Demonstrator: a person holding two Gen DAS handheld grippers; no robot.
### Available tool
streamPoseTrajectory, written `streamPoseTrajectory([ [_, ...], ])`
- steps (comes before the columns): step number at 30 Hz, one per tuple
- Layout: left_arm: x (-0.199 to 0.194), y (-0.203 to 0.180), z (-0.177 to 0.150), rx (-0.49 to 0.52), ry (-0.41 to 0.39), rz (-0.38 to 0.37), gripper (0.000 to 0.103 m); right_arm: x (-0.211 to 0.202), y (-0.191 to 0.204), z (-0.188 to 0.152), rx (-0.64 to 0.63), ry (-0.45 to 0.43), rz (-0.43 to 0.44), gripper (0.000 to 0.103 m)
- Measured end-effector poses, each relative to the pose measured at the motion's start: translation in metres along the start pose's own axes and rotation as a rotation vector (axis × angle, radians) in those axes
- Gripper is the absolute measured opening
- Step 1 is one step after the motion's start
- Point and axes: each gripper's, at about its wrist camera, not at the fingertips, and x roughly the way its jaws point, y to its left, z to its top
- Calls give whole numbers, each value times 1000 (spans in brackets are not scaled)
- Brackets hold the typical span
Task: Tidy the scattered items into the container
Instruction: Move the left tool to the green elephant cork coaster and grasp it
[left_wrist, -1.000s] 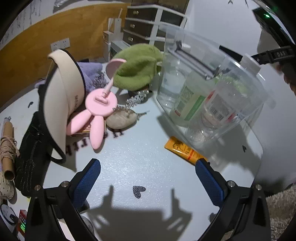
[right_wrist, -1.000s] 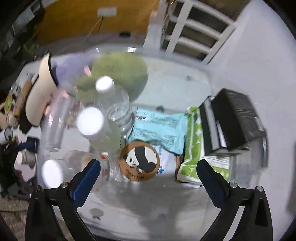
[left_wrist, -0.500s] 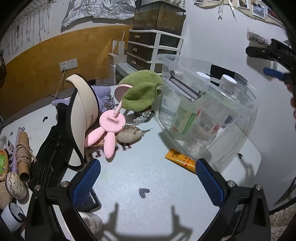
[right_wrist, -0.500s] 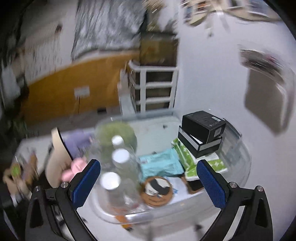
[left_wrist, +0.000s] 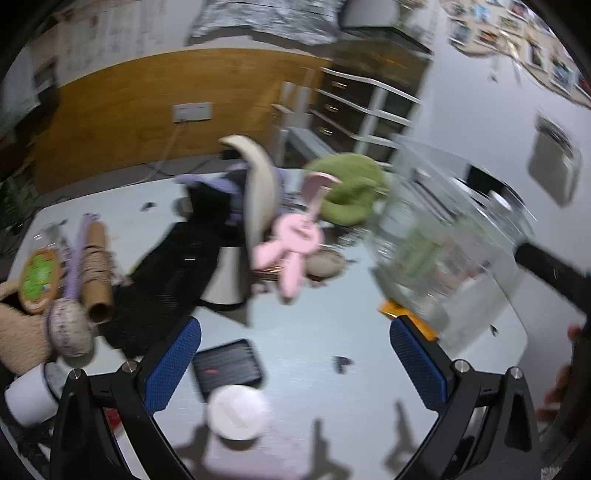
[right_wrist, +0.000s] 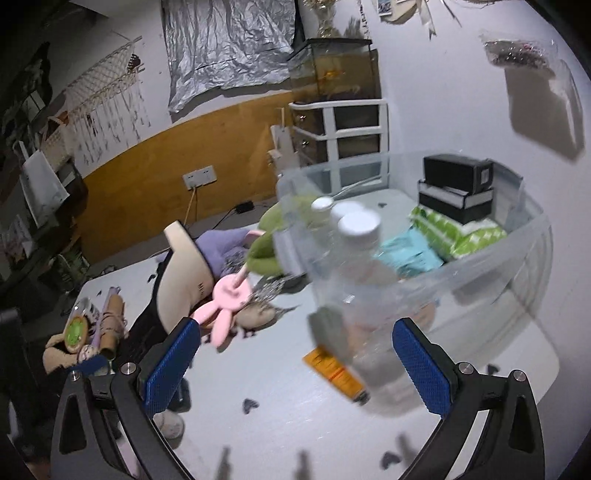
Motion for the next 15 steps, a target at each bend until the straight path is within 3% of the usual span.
streamPoseTrajectory([
  [7,-10,90,18,-60,-47,194,103,-14,29,-8,-4,-2,34,103],
  [15,-7,201,46,-113,-50,393,103,-18,50,-18,1,25,5,103],
])
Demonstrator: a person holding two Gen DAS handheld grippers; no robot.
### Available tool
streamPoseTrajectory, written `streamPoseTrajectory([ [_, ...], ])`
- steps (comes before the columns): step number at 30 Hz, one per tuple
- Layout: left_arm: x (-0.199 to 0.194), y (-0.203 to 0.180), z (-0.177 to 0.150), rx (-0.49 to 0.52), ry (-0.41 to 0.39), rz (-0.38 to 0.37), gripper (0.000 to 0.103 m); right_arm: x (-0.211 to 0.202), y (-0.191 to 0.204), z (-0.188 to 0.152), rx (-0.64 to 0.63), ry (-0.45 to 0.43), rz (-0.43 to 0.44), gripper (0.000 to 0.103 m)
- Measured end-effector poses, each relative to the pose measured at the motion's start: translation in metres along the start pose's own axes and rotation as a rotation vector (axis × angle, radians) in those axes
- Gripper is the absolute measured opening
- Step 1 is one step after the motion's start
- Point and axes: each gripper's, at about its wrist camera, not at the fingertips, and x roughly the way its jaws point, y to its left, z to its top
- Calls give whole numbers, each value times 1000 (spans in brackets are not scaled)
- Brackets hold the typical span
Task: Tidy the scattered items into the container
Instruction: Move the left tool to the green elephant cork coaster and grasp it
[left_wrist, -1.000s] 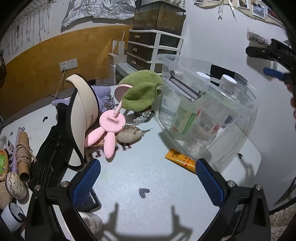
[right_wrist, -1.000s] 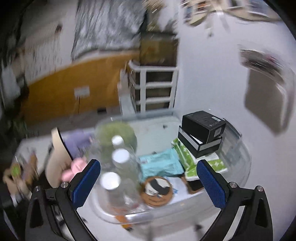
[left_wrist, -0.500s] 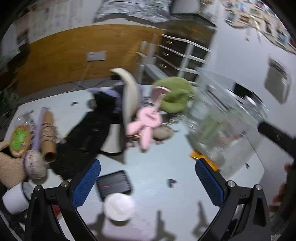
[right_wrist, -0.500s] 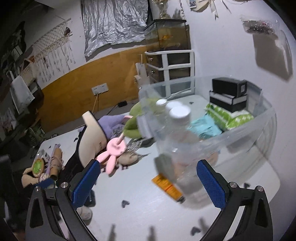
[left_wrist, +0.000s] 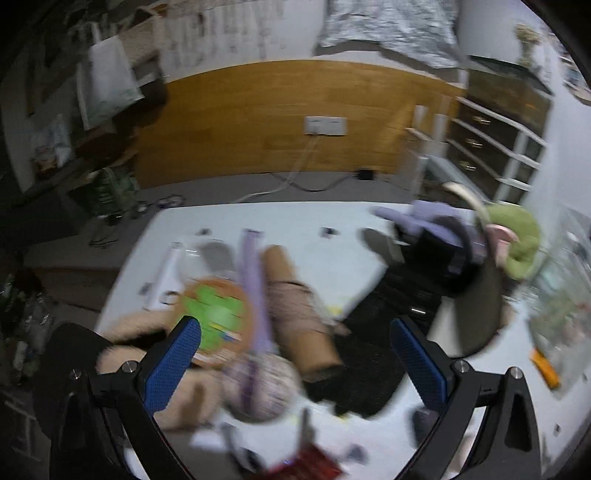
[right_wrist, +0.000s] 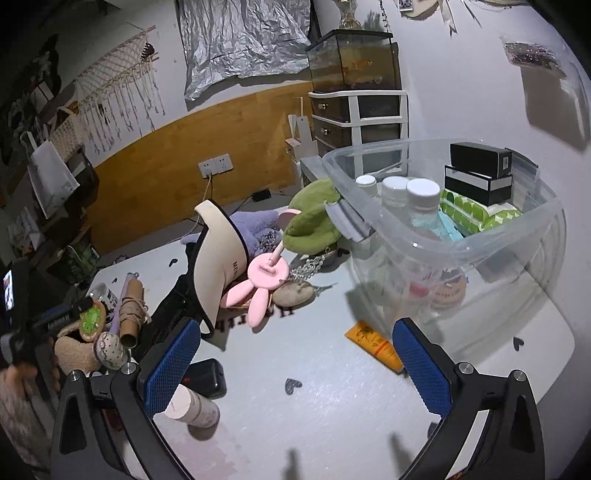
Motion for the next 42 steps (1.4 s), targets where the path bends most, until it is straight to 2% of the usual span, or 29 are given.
streamPoseTrajectory([
  [6,54,51,15,-10,81,115,103,1,7,-6,23,12,-30,103],
  [10,87,68,15,-29,171,118,103,0,10,-10,33,15,-53,103],
  [13,110,74,9,-74,286,28,103,1,9,-12,51,26,-70,103],
  [16,114,63,4,-50,314,-14,103,4,5,-15,75,42,-84,103],
  [18,109,51,3,-10,295,-39,103,4,3,-16,88,49,-90,103],
  [19,106,44,3,5,283,-76,103,4,2,-17,93,52,-93,103],
  [22,95,19,2,29,278,-243,103,5,1,-19,102,62,-98,103],
  [26,83,-25,-3,99,264,-362,103,6,-2,-20,112,71,-100,103],
  [29,81,-53,-11,111,287,-425,103,6,-4,-19,120,71,-103,103],
  [32,75,-62,-15,129,266,-404,103,6,-8,-19,130,71,-106,103],
  [34,70,-58,-15,130,246,-357,103,7,-10,-18,136,75,-106,103],
  [37,74,-35,-10,105,231,-290,103,9,-12,-18,140,86,-102,103],
  [42,85,21,-6,-2,256,-204,103,12,-12,-18,139,98,-94,103],
])
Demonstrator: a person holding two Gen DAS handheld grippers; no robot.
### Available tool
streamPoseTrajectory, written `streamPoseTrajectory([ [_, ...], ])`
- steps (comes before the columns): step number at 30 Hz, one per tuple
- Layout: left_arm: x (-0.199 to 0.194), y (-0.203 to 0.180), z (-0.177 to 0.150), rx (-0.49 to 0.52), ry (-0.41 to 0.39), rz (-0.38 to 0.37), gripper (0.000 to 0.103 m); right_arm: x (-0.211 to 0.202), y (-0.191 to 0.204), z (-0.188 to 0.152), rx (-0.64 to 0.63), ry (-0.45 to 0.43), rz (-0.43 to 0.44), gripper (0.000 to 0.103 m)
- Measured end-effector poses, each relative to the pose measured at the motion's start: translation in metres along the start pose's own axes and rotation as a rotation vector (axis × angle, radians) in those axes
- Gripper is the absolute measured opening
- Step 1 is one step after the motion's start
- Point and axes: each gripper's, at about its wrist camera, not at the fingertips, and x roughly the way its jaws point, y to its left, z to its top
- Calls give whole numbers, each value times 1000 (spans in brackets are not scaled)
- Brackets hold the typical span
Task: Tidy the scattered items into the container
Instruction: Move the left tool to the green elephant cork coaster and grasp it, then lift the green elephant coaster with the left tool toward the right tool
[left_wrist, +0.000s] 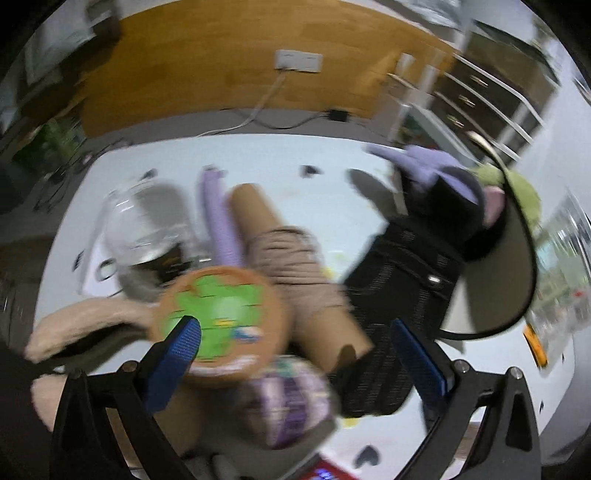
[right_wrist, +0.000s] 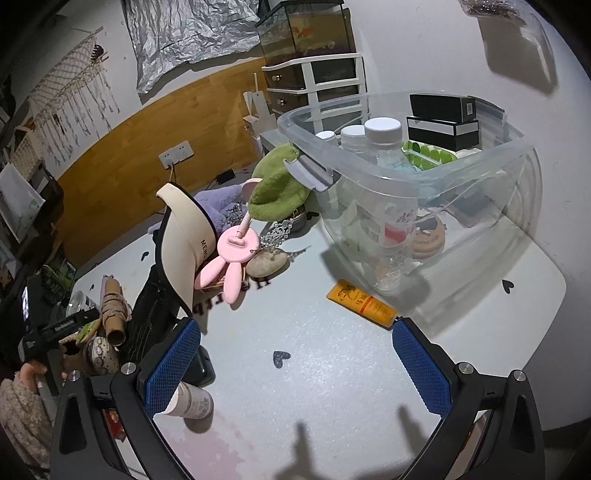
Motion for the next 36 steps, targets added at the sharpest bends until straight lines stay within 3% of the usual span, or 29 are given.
streamPoseTrajectory([
  [6,13,40,7,-85,64,46,103,6,1,-1,9,27,8,103],
  [12,45,41,16,-60,154,91,103,8,8,-2,-6,38,5,103],
  [16,59,34,16,-23,202,59,102,9,6,-3,5,45,-9,103],
  [21,51,13,12,17,190,-116,100,12,-1,-5,49,62,-24,103],
  [32,30,-89,-3,259,107,-303,100,10,0,-8,50,69,-31,103],
  [36,28,-125,-17,344,135,-386,100,10,-6,-9,78,70,-38,103],
])
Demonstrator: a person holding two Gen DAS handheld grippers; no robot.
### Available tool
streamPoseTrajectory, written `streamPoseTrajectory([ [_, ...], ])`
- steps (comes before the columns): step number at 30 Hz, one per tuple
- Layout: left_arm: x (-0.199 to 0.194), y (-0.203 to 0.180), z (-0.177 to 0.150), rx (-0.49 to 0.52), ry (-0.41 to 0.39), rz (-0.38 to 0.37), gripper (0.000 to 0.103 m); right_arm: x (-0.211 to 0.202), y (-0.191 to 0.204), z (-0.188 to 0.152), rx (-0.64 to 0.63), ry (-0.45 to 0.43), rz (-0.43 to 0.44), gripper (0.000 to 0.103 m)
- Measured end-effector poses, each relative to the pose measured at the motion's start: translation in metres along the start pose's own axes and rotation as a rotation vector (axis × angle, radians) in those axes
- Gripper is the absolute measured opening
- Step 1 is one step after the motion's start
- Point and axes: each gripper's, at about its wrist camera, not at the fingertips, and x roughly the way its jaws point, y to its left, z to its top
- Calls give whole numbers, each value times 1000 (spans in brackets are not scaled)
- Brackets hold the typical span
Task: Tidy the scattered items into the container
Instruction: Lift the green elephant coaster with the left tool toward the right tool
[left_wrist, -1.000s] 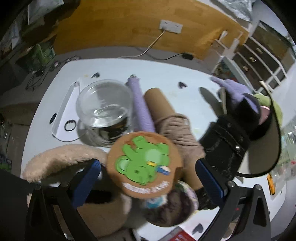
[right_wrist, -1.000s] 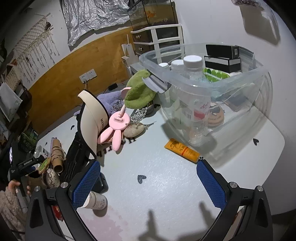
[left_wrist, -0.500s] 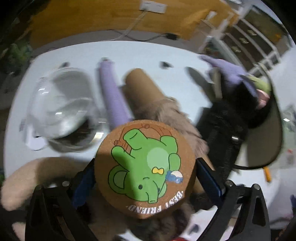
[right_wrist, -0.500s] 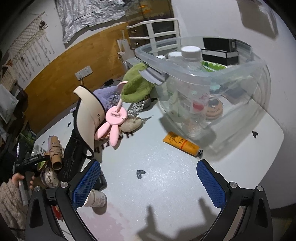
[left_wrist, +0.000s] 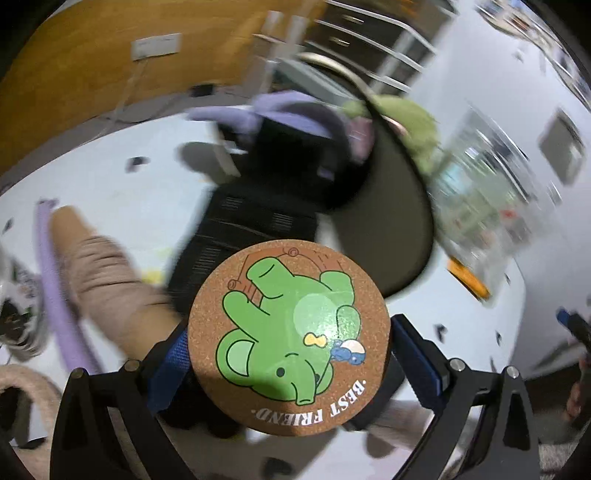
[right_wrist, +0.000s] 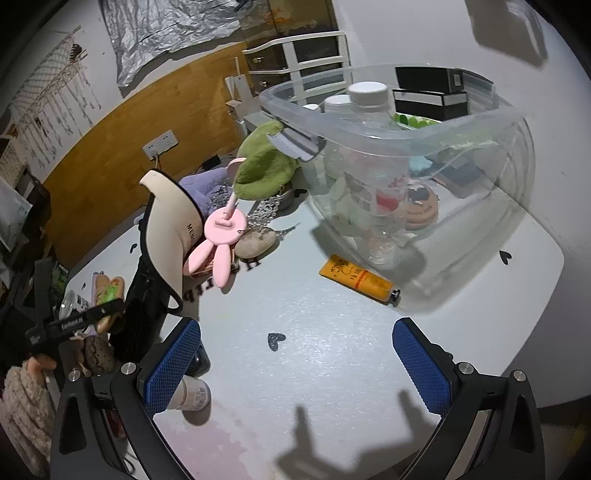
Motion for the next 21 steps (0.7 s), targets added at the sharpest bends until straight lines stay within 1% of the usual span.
streamPoseTrajectory([
  [1,3,-9,-1,22,7,-18,100,0,-2,0,7,1,-1,103],
  [4,11,-33,-3,36,44,-101,100,1,-6,-1,28,7,-1,103],
  [6,18,-51,-3,50,77,-142,100,1,-9,-2,40,12,1,103],
  [10,32,-88,0,97,126,-176,100,3,-16,-3,69,21,8,103],
  [14,46,-120,3,142,139,-198,100,9,-31,-5,126,48,30,103],
  [18,57,-156,-5,189,160,-219,100,29,-65,-14,271,140,90,103],
  [21,66,-184,-20,258,168,-206,100,45,-93,-27,400,205,142,103],
])
